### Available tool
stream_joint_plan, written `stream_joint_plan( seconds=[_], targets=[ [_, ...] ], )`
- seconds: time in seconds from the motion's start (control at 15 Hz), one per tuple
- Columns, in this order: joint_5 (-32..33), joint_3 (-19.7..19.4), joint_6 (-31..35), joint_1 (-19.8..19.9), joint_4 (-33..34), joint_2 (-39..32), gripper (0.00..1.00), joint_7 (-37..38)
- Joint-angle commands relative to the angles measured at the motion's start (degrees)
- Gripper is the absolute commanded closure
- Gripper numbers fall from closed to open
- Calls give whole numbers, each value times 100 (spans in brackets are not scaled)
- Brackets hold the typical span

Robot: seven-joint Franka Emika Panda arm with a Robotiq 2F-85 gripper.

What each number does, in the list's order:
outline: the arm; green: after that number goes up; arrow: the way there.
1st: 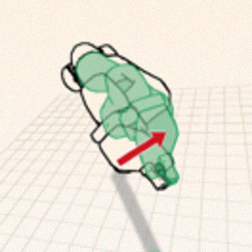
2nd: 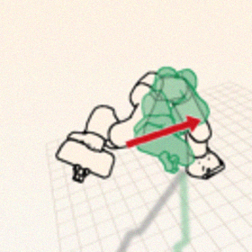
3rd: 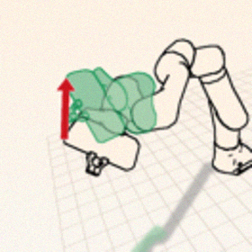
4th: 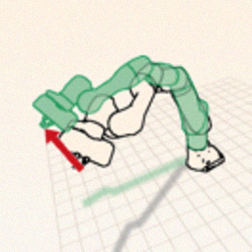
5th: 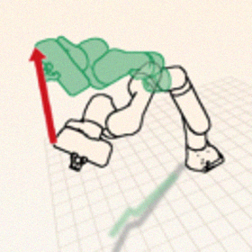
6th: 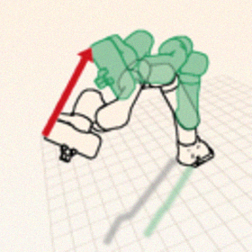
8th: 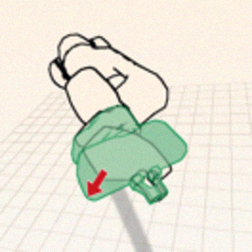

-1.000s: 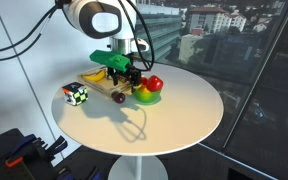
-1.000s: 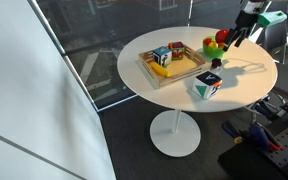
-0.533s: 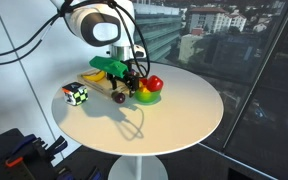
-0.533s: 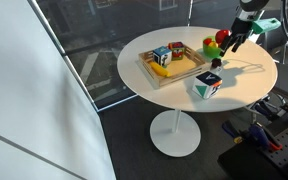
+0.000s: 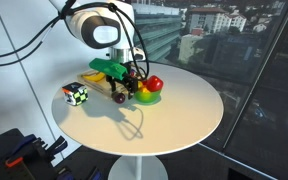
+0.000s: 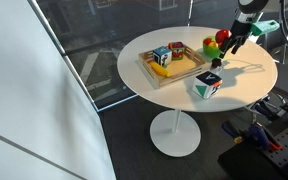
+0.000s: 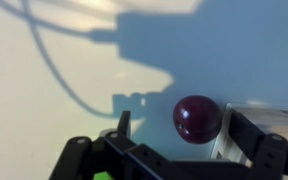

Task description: Pick up the red strawberry toy and put it in the green bowl

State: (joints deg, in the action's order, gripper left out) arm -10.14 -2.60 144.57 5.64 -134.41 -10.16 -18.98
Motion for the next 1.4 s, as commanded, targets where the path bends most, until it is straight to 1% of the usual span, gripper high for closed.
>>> stream_joint_plan(
  seconds=[0.0,0.53,0.8,1.0,1.33],
  targets=[
    [21,49,-10,47,4,4,0,20],
    [21,49,-10,47,5,4,0,20],
    [37,121,-353,12,-138,250,0,-51],
    [58,167,-766,-30,-195,499,0,-39],
    [394,119,-1337,-145,-295,1110,0,108]
  ],
)
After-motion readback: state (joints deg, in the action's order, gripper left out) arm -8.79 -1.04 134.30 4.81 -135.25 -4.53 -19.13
